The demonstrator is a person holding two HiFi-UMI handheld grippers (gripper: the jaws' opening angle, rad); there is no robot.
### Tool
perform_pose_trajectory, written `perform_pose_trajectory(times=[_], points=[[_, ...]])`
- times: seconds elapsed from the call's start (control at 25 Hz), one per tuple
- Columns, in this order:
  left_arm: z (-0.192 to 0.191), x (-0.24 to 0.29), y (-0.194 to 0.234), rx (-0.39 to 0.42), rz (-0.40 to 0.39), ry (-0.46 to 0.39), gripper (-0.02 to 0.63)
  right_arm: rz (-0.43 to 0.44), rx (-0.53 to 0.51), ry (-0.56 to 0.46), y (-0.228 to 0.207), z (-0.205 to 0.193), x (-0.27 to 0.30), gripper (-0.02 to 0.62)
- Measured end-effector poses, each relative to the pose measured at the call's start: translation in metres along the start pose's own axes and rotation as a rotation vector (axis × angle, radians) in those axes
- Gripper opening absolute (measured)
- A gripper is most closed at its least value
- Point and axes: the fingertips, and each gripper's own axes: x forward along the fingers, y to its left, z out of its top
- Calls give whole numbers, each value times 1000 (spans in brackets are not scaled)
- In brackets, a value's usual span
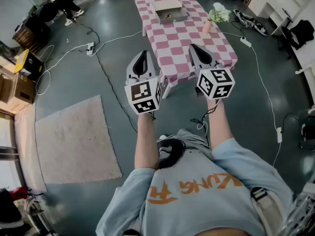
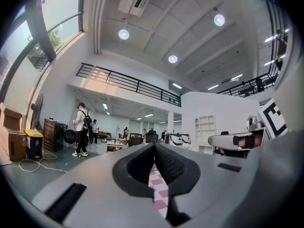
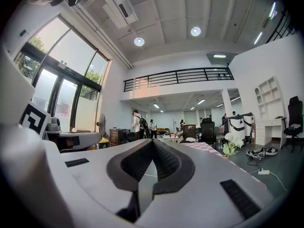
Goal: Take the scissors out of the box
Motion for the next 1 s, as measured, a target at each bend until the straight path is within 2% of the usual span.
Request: perform_pose_trajectory(times=[0.28, 0.4, 0.64, 1.0], points=[[1, 3, 14, -8, 12, 0, 20, 10, 0, -4, 6, 1, 10, -5], [5, 6, 23, -38, 23, -14, 20, 17, 3, -15, 8, 5, 18, -4], [19, 12, 35, -40, 31, -45, 20, -19, -10, -39, 3, 17, 30, -3], [42, 13, 77, -48, 103, -92, 20, 6, -41, -84, 13, 43, 51, -3]])
